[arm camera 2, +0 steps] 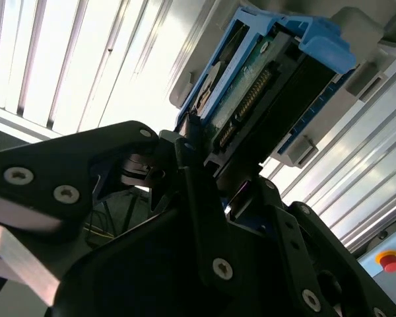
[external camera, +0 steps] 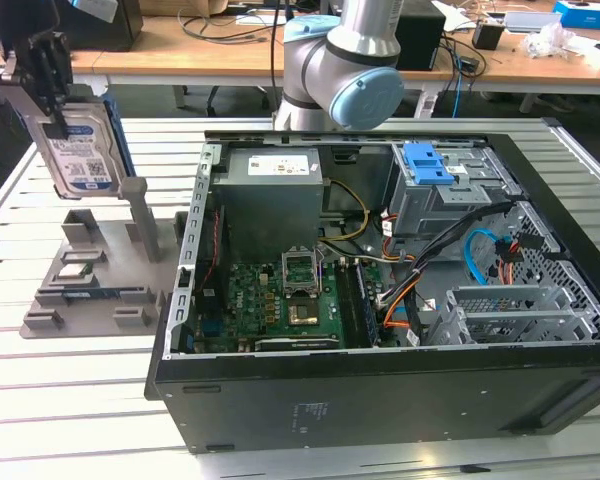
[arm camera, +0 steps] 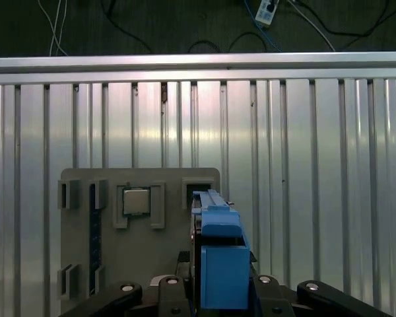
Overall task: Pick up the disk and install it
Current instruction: 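Pick up the disk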
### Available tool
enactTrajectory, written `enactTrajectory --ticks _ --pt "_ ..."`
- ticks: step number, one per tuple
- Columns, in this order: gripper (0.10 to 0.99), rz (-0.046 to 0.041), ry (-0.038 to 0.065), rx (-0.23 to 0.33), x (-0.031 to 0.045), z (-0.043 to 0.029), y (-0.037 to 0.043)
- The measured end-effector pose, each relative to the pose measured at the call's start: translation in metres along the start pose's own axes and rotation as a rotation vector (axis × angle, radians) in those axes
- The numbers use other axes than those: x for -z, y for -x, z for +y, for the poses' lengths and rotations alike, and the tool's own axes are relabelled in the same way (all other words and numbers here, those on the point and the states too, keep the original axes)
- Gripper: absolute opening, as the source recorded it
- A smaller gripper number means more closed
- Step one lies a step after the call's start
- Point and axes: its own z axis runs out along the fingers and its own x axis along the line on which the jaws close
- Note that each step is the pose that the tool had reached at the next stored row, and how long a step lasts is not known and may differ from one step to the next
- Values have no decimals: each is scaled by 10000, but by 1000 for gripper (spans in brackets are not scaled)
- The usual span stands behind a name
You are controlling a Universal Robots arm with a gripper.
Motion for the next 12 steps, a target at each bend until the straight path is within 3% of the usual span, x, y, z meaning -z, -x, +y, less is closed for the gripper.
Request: enactTrajectory --ticks 12 --pt "369 0 0 1 179 8 12"
